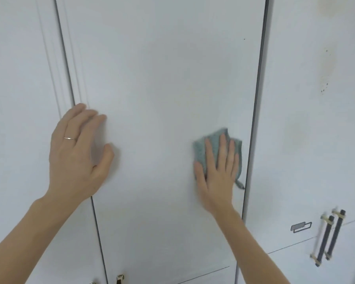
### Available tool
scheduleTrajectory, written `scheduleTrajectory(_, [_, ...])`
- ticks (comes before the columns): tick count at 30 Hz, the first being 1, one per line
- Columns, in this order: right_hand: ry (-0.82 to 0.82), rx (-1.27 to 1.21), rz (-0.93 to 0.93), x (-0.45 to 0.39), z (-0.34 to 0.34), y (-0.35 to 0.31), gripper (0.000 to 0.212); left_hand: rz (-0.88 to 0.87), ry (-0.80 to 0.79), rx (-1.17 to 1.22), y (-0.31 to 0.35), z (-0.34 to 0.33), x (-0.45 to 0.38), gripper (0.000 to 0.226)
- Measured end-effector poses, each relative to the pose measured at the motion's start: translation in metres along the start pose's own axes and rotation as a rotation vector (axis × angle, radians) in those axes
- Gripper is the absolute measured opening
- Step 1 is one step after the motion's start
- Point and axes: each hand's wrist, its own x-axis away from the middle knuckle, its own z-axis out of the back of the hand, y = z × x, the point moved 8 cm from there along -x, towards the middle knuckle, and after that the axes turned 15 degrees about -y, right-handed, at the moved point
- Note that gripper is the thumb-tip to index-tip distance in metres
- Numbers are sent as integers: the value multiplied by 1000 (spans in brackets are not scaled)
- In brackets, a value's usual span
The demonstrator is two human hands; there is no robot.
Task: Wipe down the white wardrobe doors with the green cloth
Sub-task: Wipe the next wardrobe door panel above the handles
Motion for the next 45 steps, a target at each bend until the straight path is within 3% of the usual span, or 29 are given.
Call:
scheduleTrajectory(3, [-144,-29,-77,121,-70,23,60,14,-10,5,2,-9,19,46])
scheduleTrajectory(6, [-232,-25,-86,146,-88,28,59,16,-40,8,4,-16,41,45])
scheduleTrajectory(11, [-102,-14,93,18,-17,-4,58,4,-59,6,1,-19,52,46])
scheduleTrajectory(15, [24,99,229,-102,44,-74,56,9,-90,81,-1,-14,51,45])
scheduleTrajectory(19, [91,199,296,-117,43,-135,53,1,-144,134,-6,-15,54,46])
scheduleTrajectory(24, [-75,130,508,12,-40,-164,50,11,-165,102,-4,-27,80,43])
scheduleTrajectory(30, [-343,164,518,209,-157,-100,56,80,-276,117,10,-47,147,45])
scheduleTrajectory(33, [-398,217,537,242,-173,-84,56,75,-354,105,13,-57,178,46])
scheduleTrajectory(37, [-291,180,571,189,-145,-107,52,68,-380,102,14,-57,188,43])
scheduleTrajectory(42, [-84,48,449,67,-75,-149,47,149,-305,106,11,-45,178,45])
scheduleTrajectory(45, [-54,43,403,64,-73,-151,48,170,-287,126,12,-44,176,45])
